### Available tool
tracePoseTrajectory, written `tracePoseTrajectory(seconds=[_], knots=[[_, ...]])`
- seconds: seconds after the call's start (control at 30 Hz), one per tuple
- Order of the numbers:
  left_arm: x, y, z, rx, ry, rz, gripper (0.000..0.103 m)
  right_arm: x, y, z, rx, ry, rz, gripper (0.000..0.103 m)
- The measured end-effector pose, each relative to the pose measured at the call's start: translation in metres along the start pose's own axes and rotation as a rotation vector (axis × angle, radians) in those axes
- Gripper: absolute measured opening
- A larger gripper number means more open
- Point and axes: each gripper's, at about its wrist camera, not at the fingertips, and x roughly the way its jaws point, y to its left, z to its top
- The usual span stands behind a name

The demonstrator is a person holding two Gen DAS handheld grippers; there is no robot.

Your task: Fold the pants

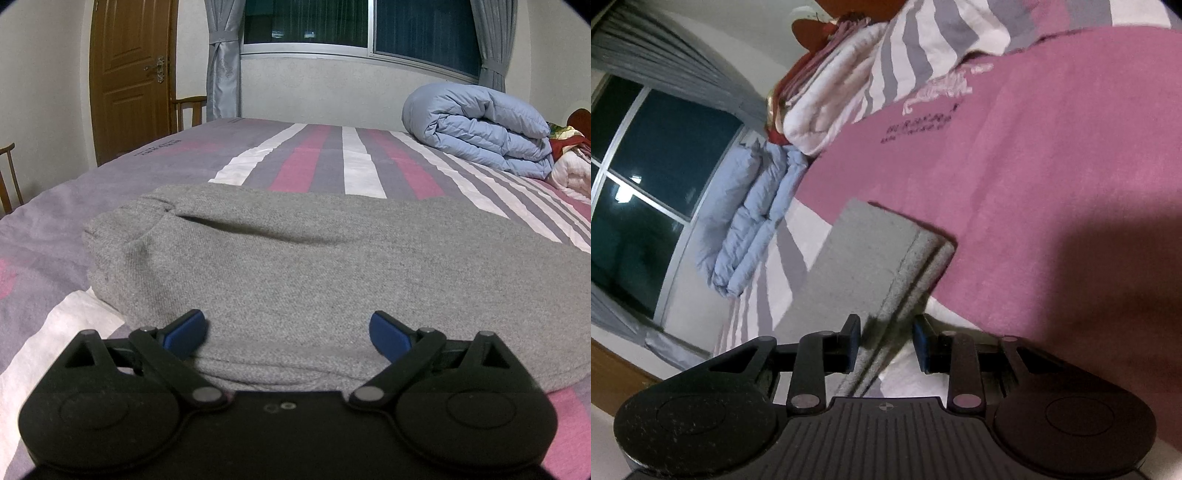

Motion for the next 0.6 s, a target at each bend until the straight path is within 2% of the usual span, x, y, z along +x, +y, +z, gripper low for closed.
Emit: tracePoseTrajectory(seconds=[0.07,0.1,0.13,0.27,0.37,0.47,0.6], knots=[[0.0,0.0,0.0,-0.001,0.0,-0.001,0.09,0.007,0.001,0.002,-0.016,-0.003,0.002,0.031],[0.0,0.0,0.0,-0.001,0.0,-0.002,0.09,0.011,0.003,0.004,-0.045,-0.001,-0.006,0.027],[0.0,0.0,0.0,-0.001,0.001,-0.002,0.09,0.014,0.003,0.005,-0.056,0.004,-0.025,0.013],[-0.004,0.003,0.0,-0.011,-0.016,-0.012,0.09,0.017,0.01,0.008,-0.07,0.021,-0.051,0.012],[-0.017,0.012,0.001,-0.048,-0.071,-0.025,0.09,0.01,0.019,0.005,-0.107,0.007,-0.063,0.012],[-0.032,0.029,0.002,-0.095,-0.124,0.025,0.091,-0.003,0.041,-0.001,-0.158,-0.033,-0.035,0.011],[-0.041,0.058,-0.001,-0.186,-0.107,0.084,0.093,-0.011,0.088,-0.02,-0.249,-0.047,0.044,0.011]])
